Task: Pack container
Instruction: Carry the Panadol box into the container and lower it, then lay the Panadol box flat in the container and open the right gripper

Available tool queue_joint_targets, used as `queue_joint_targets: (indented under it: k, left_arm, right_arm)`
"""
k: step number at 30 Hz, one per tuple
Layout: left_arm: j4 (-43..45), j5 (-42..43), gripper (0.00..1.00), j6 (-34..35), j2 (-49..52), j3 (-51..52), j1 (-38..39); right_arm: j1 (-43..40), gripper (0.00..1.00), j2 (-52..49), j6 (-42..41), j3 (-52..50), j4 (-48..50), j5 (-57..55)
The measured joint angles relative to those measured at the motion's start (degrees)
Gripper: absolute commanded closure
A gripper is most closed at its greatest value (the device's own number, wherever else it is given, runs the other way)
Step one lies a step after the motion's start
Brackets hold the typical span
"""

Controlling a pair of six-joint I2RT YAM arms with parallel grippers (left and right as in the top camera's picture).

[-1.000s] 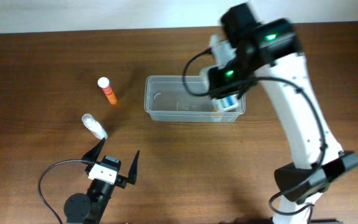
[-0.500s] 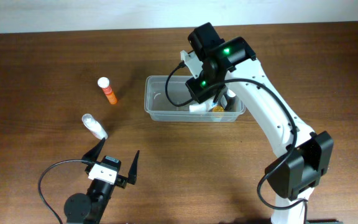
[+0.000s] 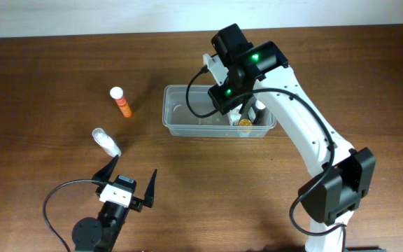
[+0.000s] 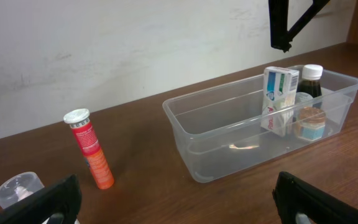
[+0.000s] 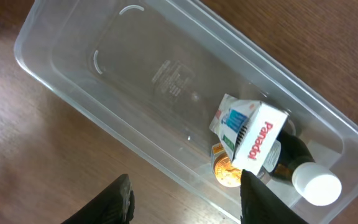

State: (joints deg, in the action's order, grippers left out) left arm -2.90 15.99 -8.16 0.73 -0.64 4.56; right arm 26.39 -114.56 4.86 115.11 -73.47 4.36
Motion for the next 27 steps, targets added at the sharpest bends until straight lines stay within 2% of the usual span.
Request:
queue_joint_targets:
  k: [7,14,20,27]
  left_arm:
    - [0.0,0.0,0.01,0.0,0.0,0.0,0.0]
    - [0.0,0.0,0.01,0.0,0.0,0.0,0.0]
    - [0.0,0.0,0.01,0.0,0.0,0.0,0.0]
    - [0.0,0.0,0.01,0.0,0.0,0.0,0.0]
  right_arm:
    - [-0.04,0.51,0.0,-5.79,0.72,-0.13,-2.99]
    - [-1.16,0.87,-0.04,-11.67,-0.96,0.04,-8.46]
    - [-6.23,0.96,-0.04,-15.5,-1.14,0.11,-9.64]
    - [-8.87,0.96,-1.81,-15.17,-1.14,0.79,-7.93]
